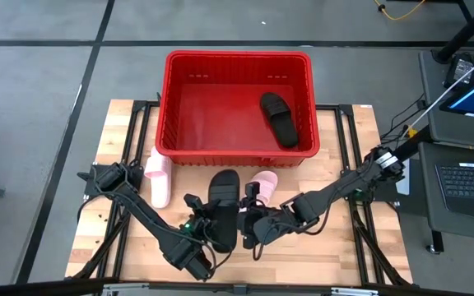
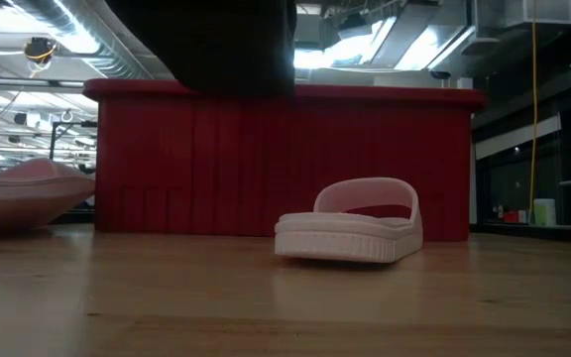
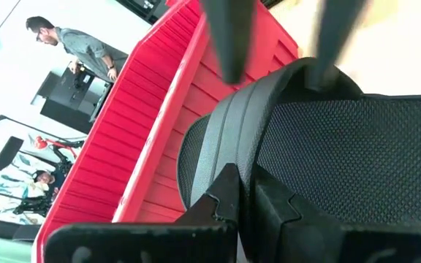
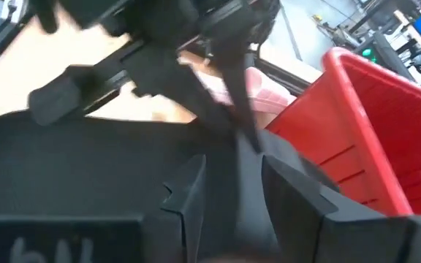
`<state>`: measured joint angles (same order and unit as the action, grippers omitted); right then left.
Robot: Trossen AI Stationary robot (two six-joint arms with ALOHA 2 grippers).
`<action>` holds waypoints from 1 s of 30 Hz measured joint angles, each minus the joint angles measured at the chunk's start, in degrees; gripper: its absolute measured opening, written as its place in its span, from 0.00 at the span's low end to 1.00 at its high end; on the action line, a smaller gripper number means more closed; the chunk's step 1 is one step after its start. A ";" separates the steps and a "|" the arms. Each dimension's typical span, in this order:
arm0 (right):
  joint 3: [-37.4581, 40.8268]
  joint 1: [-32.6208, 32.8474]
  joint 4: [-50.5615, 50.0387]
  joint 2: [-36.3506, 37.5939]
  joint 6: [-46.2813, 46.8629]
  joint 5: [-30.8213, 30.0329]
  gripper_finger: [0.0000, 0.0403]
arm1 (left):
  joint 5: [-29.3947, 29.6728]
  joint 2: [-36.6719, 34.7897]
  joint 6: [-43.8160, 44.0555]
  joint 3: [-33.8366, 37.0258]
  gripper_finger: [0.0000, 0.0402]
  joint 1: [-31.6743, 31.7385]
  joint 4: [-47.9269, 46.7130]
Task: Pick and place slides into bin
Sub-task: Put the black slide into the bin
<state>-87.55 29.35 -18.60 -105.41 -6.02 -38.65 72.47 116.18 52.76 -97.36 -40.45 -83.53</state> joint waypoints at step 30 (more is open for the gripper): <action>-0.02 -2.26 -3.43 -2.27 0.35 -5.40 0.10 | -0.63 -0.04 0.24 0.02 0.04 0.11 1.57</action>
<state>-87.57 27.09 -22.02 -107.68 -5.66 -44.05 71.83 116.14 53.00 -97.34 -40.34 -81.95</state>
